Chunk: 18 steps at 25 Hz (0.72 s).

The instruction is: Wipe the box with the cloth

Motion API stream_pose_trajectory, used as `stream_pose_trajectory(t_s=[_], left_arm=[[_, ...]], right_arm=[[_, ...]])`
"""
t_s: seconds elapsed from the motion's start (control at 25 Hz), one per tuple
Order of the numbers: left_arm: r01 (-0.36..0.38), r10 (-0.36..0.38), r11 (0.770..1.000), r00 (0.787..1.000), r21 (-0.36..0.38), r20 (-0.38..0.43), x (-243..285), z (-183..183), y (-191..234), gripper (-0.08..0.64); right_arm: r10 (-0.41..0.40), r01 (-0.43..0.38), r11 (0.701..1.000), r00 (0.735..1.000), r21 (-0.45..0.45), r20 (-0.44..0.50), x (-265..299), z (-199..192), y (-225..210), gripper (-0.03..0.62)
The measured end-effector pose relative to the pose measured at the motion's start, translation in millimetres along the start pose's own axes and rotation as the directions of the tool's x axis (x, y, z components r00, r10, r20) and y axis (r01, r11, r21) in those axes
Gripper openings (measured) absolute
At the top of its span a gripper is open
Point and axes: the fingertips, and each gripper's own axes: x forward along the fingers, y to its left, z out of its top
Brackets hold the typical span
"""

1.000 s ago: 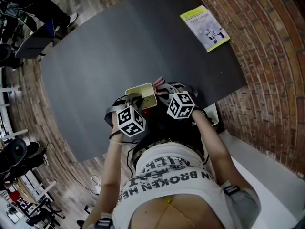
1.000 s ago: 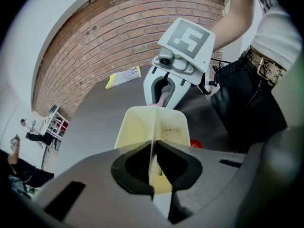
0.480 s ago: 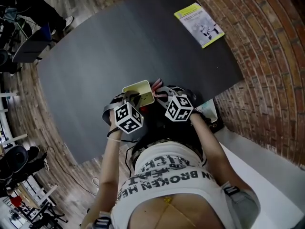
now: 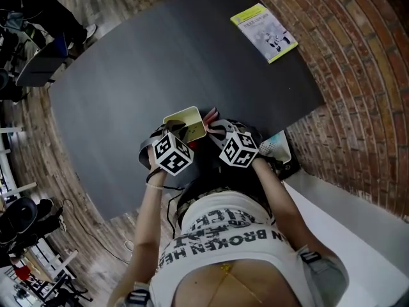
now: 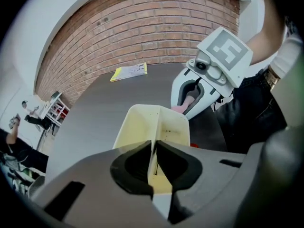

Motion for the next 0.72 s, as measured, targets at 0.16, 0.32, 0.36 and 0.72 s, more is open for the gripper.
stream_pose_trajectory(t_s=[0.16, 0.32, 0.36, 0.72], left_arm=[[-0.023, 0.02, 0.99, 1.0, -0.14, -0.024, 1.0, -0.8, 0.7, 0.035], [-0.036, 0.022, 0.956, 0.998, -0.291, -0.052, 3.1, -0.6, 2.8, 0.035], [-0.038, 0.021, 0.947, 0.998, -0.319, -0.056, 3.6, -0.2, 3.5, 0.035], [-0.116, 0.094, 0.902, 0.993, -0.415, -0.074, 4.9, 2.5, 10.0, 0.041]], right_arm=[[-0.029, 0.029, 0.999, 0.999, 0.017, -0.015, 0.2, -3.8, -2.3, 0.017], [-0.058, 0.059, 0.997, 0.998, 0.04, -0.027, -0.6, -5.4, -9.4, 0.017], [-0.066, 0.068, 0.997, 0.997, 0.048, -0.03, -0.8, -5.7, -10.9, 0.017], [-0.08, 0.085, 0.989, 0.996, 0.121, -0.046, -2.9, -5.6, -11.4, 0.017]])
